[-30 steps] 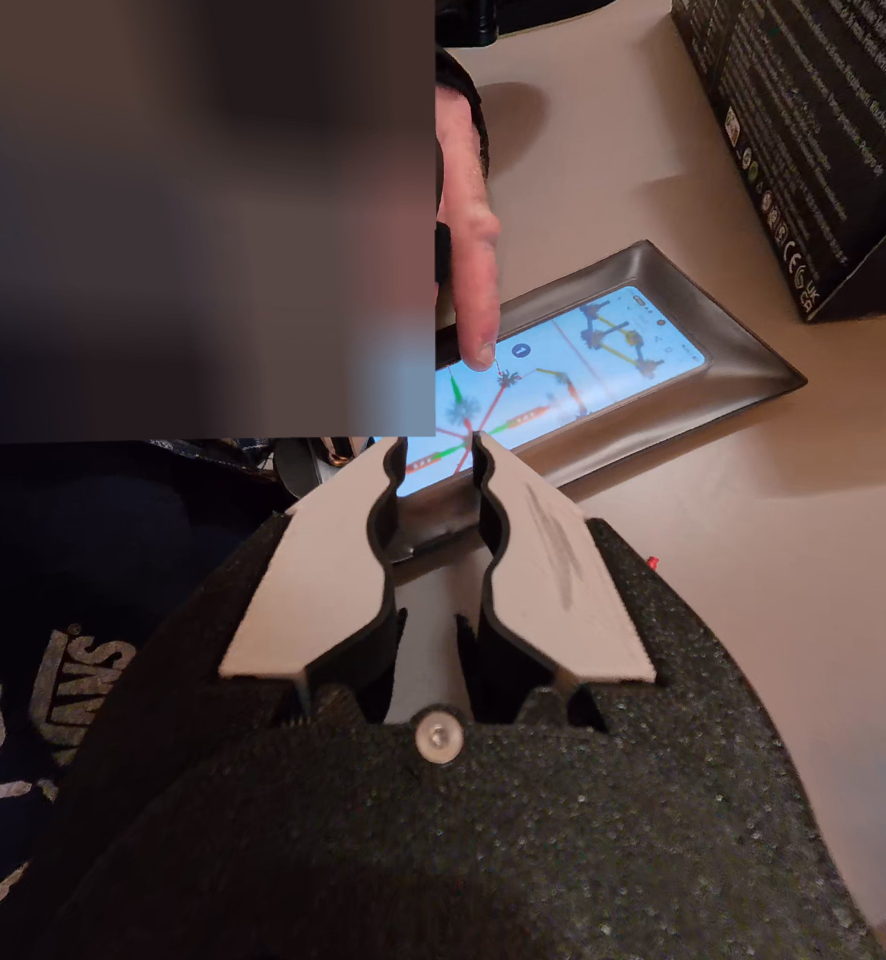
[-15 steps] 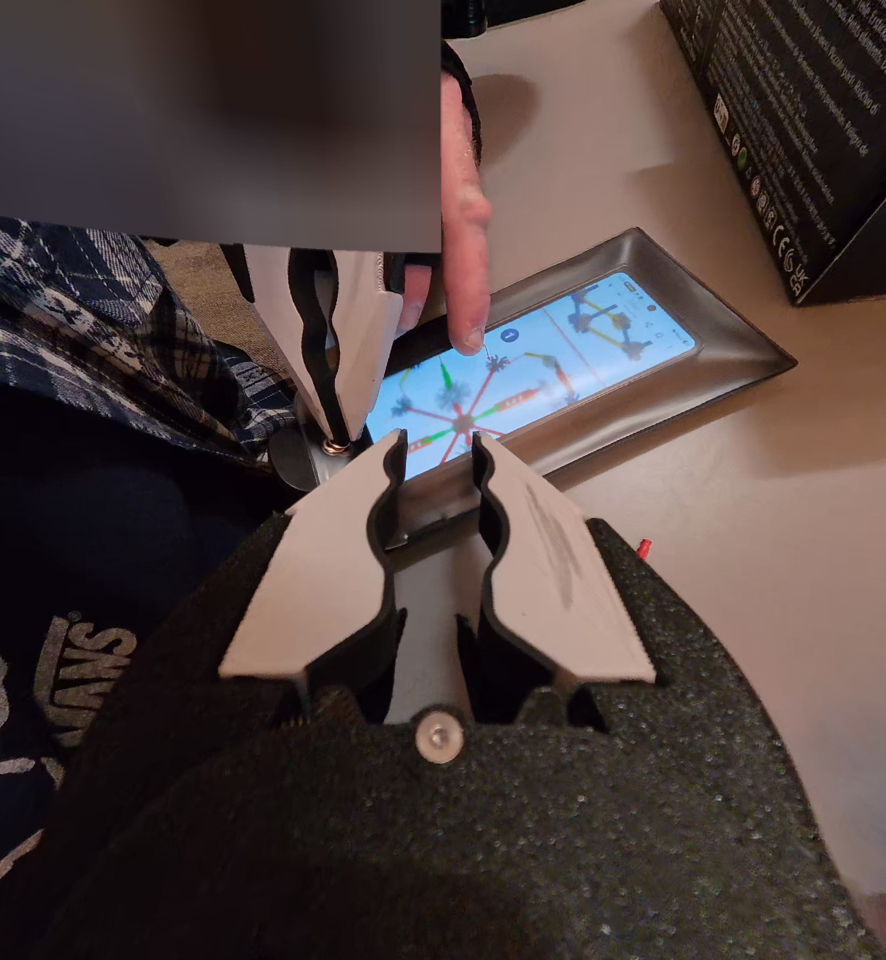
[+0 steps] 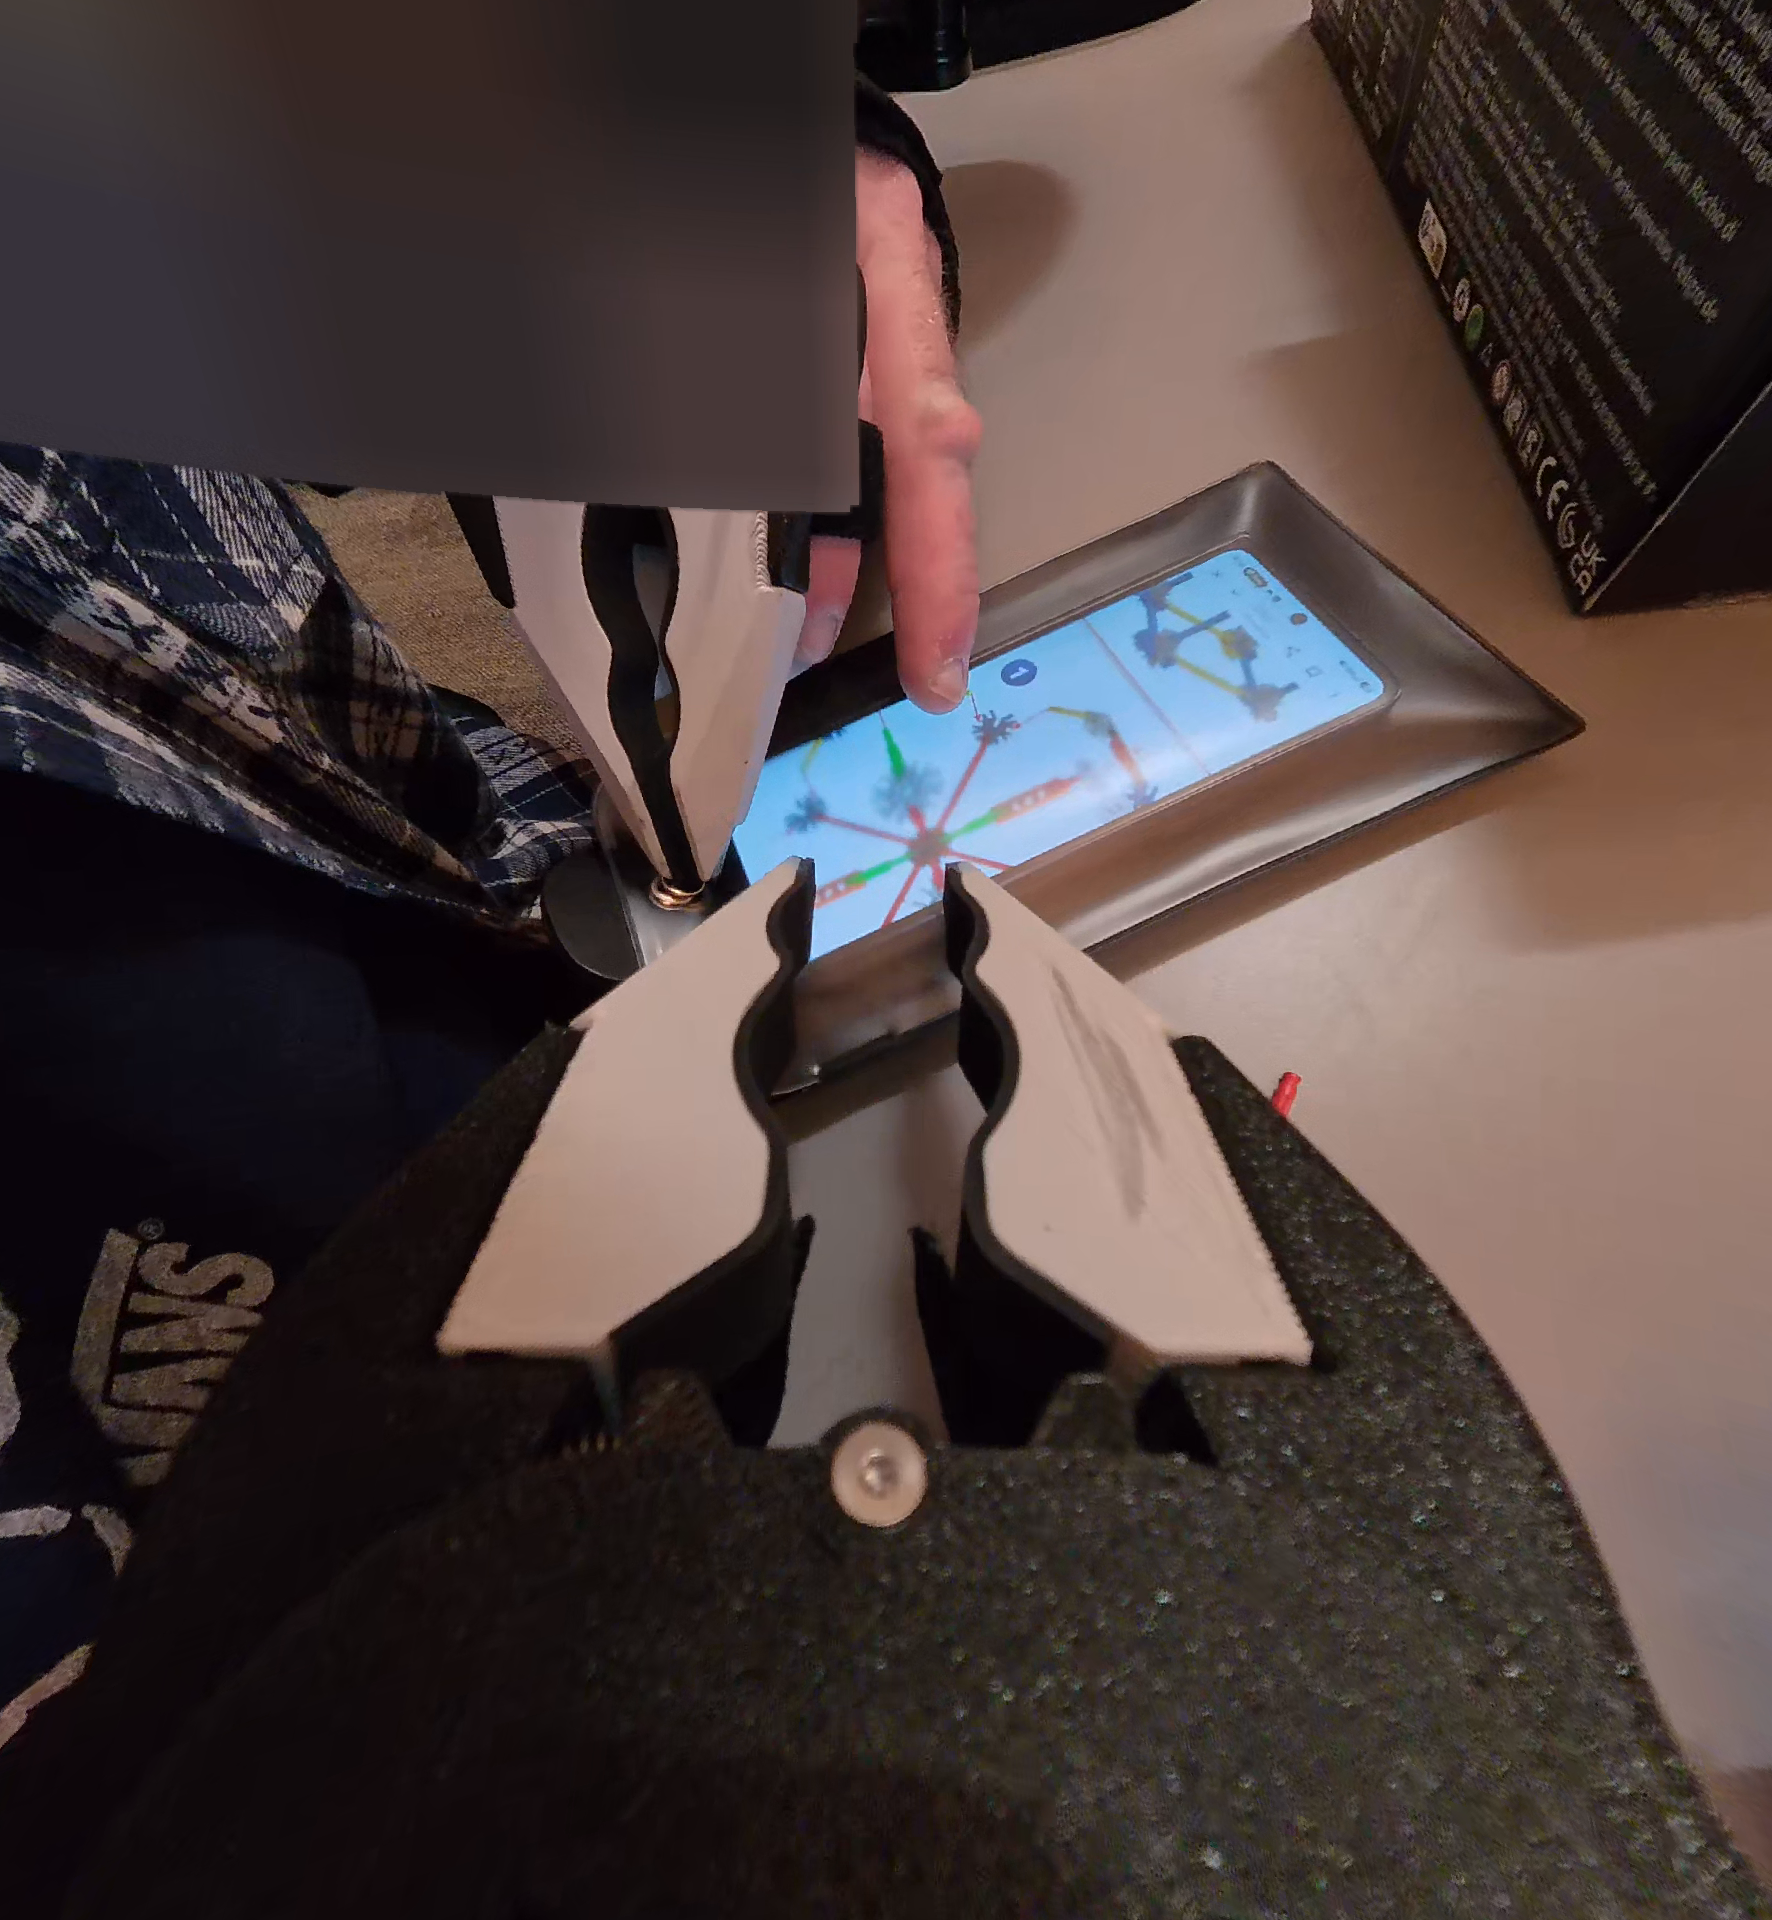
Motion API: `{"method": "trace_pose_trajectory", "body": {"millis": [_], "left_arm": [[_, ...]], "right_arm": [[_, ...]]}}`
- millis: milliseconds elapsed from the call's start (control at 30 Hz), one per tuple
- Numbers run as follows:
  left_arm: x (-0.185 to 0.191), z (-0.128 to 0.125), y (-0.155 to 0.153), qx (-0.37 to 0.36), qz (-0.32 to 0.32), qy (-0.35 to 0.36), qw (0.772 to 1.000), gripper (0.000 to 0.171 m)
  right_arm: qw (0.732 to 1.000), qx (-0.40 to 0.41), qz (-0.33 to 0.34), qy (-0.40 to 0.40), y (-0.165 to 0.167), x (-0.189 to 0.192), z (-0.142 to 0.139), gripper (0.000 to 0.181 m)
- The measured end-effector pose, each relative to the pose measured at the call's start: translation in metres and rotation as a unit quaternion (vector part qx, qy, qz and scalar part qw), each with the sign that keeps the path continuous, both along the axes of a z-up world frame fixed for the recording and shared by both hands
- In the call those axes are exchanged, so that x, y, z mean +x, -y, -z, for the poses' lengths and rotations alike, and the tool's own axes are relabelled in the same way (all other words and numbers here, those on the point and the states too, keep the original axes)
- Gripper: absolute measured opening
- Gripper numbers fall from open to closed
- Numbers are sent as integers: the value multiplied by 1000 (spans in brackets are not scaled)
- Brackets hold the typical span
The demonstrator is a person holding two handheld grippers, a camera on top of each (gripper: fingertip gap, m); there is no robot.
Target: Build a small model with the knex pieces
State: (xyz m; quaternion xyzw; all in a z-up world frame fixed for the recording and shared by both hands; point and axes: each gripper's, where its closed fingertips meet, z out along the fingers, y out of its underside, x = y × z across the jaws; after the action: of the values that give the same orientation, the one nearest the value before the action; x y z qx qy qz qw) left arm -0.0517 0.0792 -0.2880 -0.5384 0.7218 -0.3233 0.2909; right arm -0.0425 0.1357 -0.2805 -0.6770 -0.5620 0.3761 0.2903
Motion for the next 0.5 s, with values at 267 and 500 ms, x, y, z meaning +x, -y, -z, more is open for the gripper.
{"method": "trace_pose_trajectory", "body": {"millis": [267,500], "left_arm": [[2,0,0,2,1,-3,1000,1],[3,0,1,9,4,-1,1000,0]], "right_arm": [[1000,-9,7,-12,-1,0,-4,24],[995,11,-73,-66,25,-19,-27,35]]}}
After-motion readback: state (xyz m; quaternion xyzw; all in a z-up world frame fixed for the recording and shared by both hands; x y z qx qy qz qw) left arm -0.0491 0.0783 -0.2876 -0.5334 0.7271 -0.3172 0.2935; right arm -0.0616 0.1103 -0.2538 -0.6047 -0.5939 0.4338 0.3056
